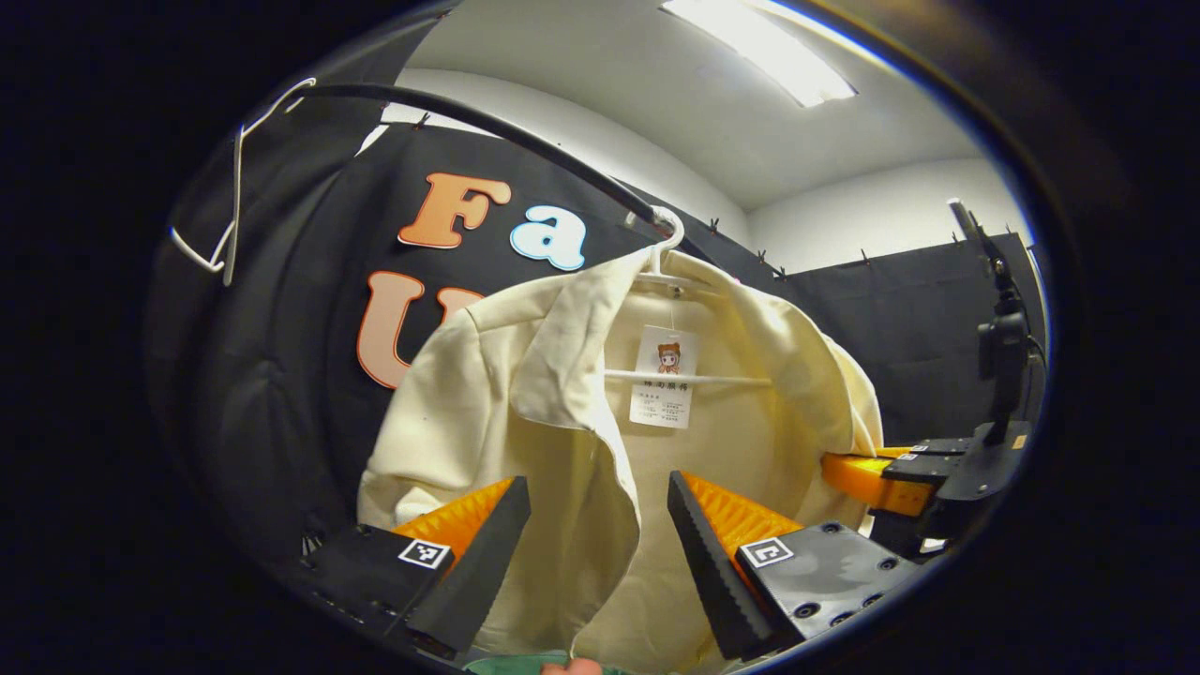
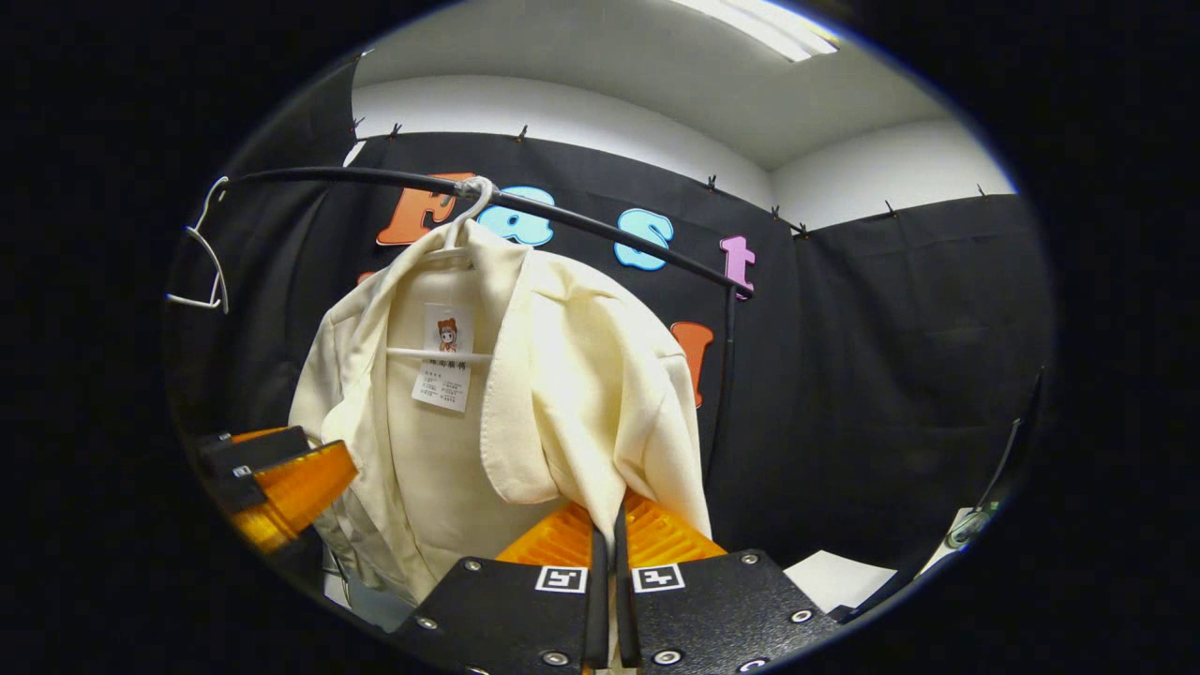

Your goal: Grasp the clothes on the hanger with both hands and then place them into the laundry hamper below.

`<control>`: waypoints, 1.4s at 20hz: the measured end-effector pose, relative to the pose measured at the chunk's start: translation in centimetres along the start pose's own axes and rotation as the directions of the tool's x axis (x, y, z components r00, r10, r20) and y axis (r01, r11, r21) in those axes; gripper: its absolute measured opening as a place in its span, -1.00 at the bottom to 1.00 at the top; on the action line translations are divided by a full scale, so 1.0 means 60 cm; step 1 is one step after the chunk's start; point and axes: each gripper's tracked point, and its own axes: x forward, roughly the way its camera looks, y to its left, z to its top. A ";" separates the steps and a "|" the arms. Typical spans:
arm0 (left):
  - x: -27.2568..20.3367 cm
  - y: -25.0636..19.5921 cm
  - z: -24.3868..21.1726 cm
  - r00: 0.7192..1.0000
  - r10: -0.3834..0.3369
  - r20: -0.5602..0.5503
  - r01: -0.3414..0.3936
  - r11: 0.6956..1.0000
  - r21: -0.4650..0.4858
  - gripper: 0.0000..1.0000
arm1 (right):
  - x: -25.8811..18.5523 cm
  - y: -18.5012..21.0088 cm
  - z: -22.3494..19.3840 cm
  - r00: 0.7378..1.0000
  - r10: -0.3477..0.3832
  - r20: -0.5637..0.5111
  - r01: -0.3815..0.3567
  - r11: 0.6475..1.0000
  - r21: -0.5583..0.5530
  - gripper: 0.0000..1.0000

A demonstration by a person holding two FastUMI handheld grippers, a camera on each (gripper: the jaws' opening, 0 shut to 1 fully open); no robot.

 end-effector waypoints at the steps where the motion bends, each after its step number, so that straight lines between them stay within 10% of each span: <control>1: 0.021 0.001 -0.012 1.000 0.013 0.000 -0.013 1.000 0.008 0.93 | -0.004 -0.002 0.006 1.000 0.001 0.005 -0.001 1.000 0.001 -0.94; 8: 0.086 0.121 -0.071 0.980 0.201 -0.017 -0.196 0.969 0.150 1.00 | -0.021 0.014 0.015 0.999 0.025 0.020 -0.025 1.000 -0.012 -0.94; 11: 0.067 0.170 -0.049 0.974 0.228 -0.003 -0.224 0.960 0.169 -0.26 | -0.023 0.019 0.019 0.999 0.028 0.028 -0.029 1.000 0.005 -0.94; 14: 0.042 0.209 -0.018 0.965 0.261 0.022 -0.260 0.945 0.197 -0.31 | -0.023 0.015 0.018 0.999 0.023 0.035 -0.023 1.000 0.010 -0.94; 15: 0.036 0.215 -0.009 0.966 0.258 0.026 -0.258 0.944 0.206 -0.74 | -0.022 0.015 0.016 0.999 0.024 0.036 -0.024 1.000 0.013 -0.94; 28: -0.018 0.244 0.106 0.948 0.287 0.137 -0.317 0.879 0.356 -0.75 | -0.058 -0.037 0.057 0.981 -0.093 0.170 0.088 0.995 0.038 -0.97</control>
